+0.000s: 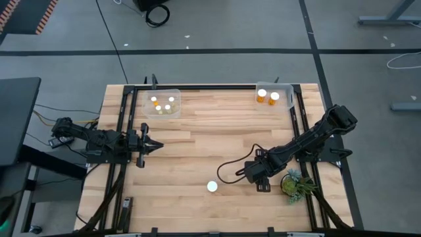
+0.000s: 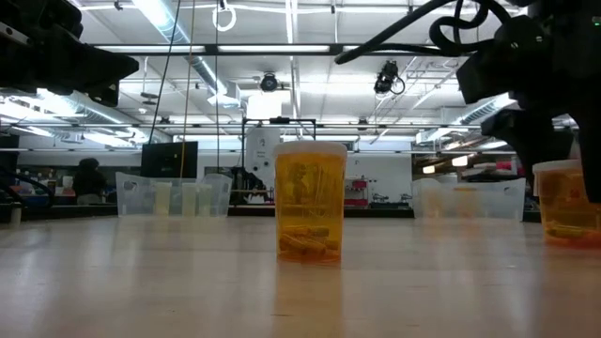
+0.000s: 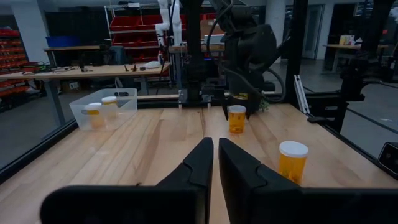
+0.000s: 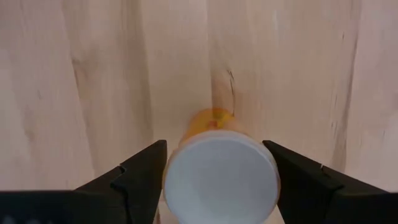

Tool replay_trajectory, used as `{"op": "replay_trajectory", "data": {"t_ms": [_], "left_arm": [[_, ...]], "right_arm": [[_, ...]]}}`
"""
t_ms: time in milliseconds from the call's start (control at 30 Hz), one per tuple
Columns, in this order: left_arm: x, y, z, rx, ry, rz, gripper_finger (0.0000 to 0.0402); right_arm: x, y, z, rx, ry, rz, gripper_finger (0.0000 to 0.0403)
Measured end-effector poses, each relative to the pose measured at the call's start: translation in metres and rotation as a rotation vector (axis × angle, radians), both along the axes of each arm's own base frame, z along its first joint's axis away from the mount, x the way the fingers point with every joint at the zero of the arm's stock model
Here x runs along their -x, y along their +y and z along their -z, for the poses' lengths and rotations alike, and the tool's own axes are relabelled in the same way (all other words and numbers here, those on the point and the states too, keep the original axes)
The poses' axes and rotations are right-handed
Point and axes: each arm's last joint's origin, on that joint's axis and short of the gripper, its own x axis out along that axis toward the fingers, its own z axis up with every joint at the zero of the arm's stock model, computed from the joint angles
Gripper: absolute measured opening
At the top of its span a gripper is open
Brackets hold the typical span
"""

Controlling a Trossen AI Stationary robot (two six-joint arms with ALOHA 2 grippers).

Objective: Pick and place medicine bottles into bin by pill shape (circle, oval)
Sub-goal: Put the right orange capsule bottle into the right transparent bin

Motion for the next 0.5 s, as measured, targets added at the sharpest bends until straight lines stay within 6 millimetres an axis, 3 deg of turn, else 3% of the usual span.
{"op": "replay_trajectory", "data": {"t_ms": [300,500], "left_arm": [[0.0,0.0,0.0,0.0,0.0,0.0,0.0026],[0.0,0.0,0.0,0.0,0.0,0.0,0.0036]], "right_arm": [[0.0004,-0.0002,0.0006,-0.002,0.003,0.002,0.0216],[0.0007,-0.0006,0.0006,0.001,0.007,-0.006,0.023]]}}
